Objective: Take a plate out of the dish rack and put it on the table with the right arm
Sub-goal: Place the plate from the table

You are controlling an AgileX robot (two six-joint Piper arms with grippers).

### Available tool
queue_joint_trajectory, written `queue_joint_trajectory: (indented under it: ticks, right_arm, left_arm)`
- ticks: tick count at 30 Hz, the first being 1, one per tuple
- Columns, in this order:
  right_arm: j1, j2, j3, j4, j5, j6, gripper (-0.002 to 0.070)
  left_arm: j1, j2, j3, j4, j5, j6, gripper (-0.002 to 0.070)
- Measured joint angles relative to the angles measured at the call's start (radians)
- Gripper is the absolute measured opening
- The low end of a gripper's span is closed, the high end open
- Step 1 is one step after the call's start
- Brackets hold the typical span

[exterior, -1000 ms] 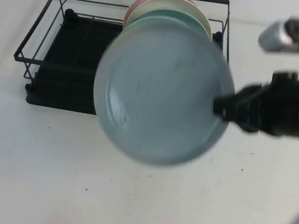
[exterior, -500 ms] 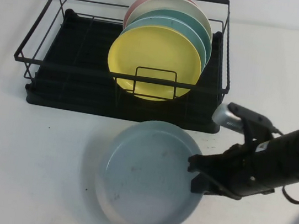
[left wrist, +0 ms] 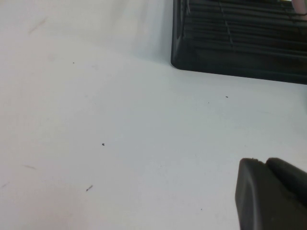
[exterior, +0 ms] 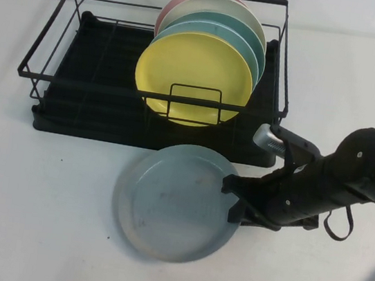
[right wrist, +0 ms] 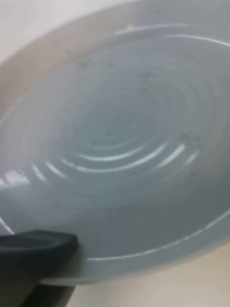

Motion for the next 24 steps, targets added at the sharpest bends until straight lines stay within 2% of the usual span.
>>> queue_joint_trajectory:
  ticks: [10,12,20,22,24]
  right_arm:
    - [-0.015,0.043,-0.004,-0.002,-0.044,0.0,0.002]
    - [-0.015,0.043,-0.004,-0.005,-0.062,-0.002,0.006]
    - [-0.016,0.04,-0.004,-0.029,-0.081,-0.004,0.0314]
    - [-0.016,0.024,-0.004,-0.05,-0.079,-0.004,0.0345]
    - [-0.014,-0.009,-0.004,-0.073,-0.066,-0.004,0.0344]
  left_arm:
    - [0.0,0.0,0.0,0.0,0.0,0.0,-0.0004]
    - [0.0,0.0,0.0,0.0,0.0,0.0,-0.0004]
    - [0.0,0.0,0.0,0.0,0.0,0.0,-0.0004]
    - [0.0,0.0,0.0,0.0,0.0,0.0,-0.0004]
    - [0.0,0.0,0.0,0.0,0.0,0.0,-0.0004]
